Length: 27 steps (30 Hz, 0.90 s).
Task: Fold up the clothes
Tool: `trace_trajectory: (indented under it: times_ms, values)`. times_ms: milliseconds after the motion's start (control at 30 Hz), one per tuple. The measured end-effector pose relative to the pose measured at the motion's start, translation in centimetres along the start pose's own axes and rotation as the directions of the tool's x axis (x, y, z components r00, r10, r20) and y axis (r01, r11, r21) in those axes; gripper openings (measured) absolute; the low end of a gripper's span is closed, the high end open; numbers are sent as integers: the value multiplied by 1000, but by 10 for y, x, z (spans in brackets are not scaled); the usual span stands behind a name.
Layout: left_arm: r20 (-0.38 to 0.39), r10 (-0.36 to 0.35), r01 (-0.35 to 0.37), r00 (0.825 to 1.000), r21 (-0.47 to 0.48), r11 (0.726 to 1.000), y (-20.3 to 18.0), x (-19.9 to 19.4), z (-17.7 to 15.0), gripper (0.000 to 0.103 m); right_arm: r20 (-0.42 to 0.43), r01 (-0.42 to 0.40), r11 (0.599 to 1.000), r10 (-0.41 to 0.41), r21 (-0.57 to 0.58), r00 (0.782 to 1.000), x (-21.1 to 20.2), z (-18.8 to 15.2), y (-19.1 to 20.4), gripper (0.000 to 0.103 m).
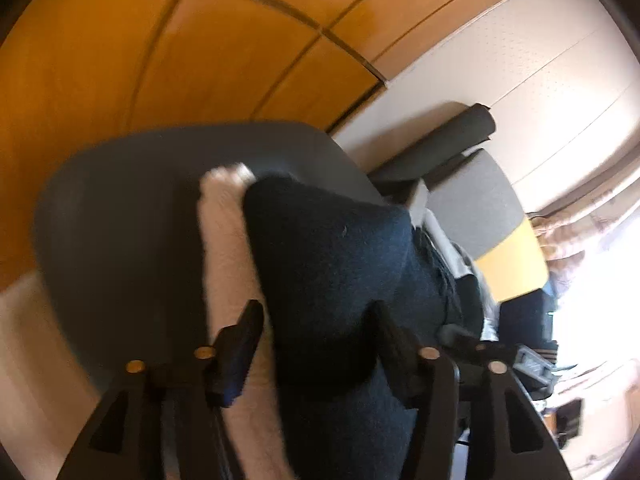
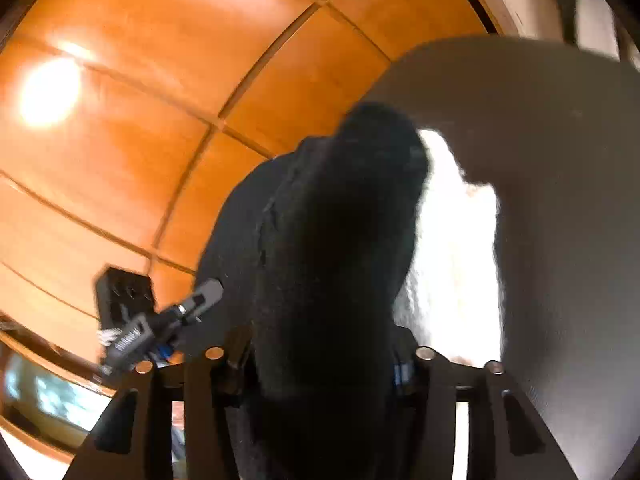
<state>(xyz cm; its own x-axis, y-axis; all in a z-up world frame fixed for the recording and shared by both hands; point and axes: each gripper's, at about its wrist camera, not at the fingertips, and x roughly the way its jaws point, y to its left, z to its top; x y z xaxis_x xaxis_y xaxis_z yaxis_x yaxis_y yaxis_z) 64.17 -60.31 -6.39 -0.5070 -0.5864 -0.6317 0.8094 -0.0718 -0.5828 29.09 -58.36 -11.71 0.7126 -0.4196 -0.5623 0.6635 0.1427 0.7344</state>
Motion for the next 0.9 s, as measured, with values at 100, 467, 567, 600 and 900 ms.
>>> trace_trajectory:
  times_ms: [100, 467, 567, 600, 900]
  values:
    - [93, 94, -98, 991, 40, 994, -13, -24, 1, 60, 73, 49, 997, -45, -58, 996, -41, -5, 11, 58]
    - [-25, 139, -128, 990, 259, 957, -53, 22, -3, 65, 180, 379, 738, -339, -558, 924, -56, -42, 88, 56]
    - [-86, 126, -112, 988, 159, 981, -17, 52, -14, 95, 119, 402, 702, -416, -588, 901, -39, -53, 70, 56]
    - [-127, 58, -51, 990, 57, 997, 0, 59, -16, 101, 94, 384, 736, -404, -558, 910, -41, -60, 49, 57]
    - [58, 135, -142, 989, 142, 980, -34, 28, -11, 94, 111, 365, 794, -358, -486, 927, -77, -71, 13, 57]
